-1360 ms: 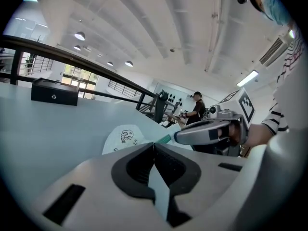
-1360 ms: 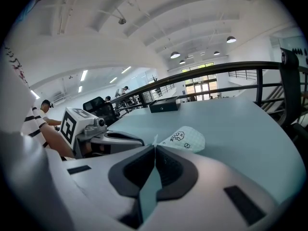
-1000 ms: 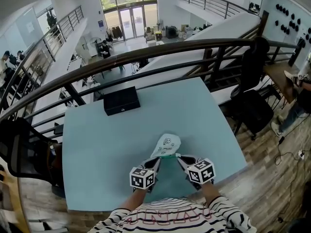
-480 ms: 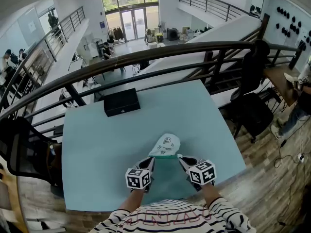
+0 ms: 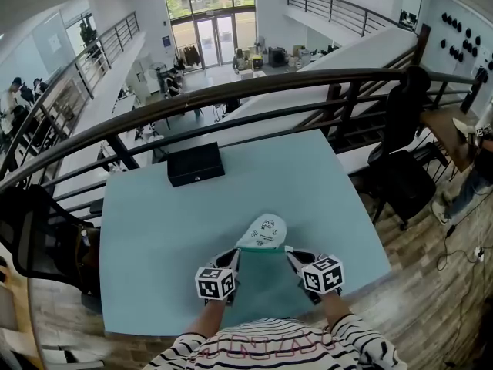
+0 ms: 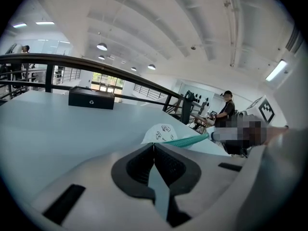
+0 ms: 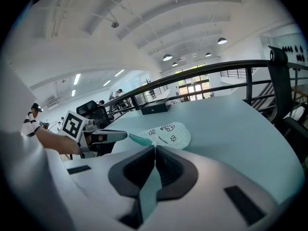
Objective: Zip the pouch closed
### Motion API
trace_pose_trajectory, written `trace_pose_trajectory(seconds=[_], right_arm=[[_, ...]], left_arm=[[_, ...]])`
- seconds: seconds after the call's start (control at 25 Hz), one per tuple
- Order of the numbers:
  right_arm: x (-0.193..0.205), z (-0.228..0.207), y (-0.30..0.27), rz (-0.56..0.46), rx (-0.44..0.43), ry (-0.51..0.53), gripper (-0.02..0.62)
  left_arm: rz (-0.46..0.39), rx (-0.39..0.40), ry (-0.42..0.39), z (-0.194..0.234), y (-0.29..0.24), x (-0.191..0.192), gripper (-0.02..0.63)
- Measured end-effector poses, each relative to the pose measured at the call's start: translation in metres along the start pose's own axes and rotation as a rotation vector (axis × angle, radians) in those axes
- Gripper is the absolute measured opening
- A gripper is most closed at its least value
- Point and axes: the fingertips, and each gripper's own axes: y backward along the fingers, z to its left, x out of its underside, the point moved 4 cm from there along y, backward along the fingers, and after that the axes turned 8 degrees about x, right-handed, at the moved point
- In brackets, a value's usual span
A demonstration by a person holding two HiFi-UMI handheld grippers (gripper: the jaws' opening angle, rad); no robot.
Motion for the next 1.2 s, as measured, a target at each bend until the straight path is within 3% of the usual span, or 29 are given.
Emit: trace_pose_trajectory(seconds=[0.44, 0.76, 1.2], right_arm=[[0.005, -0.001, -0.012, 0.014, -0.001, -0.016, 0.032], [0.016, 0.006, -0.026, 0.05, 0.001, 0.0, 0.032], [0.041, 0.02, -0.045, 0.122, 0.012, 0.044, 0.033]], left_arm=[[0.038, -0.022, -0.115, 0.013, -0.01, -0.017, 0.026], [0.154, -0.048, -0.253, 0.026, -0.02, -0.007, 0.026], [0.285, -0.047, -0.287, 0.047, -0.031, 0.015, 0.028]])
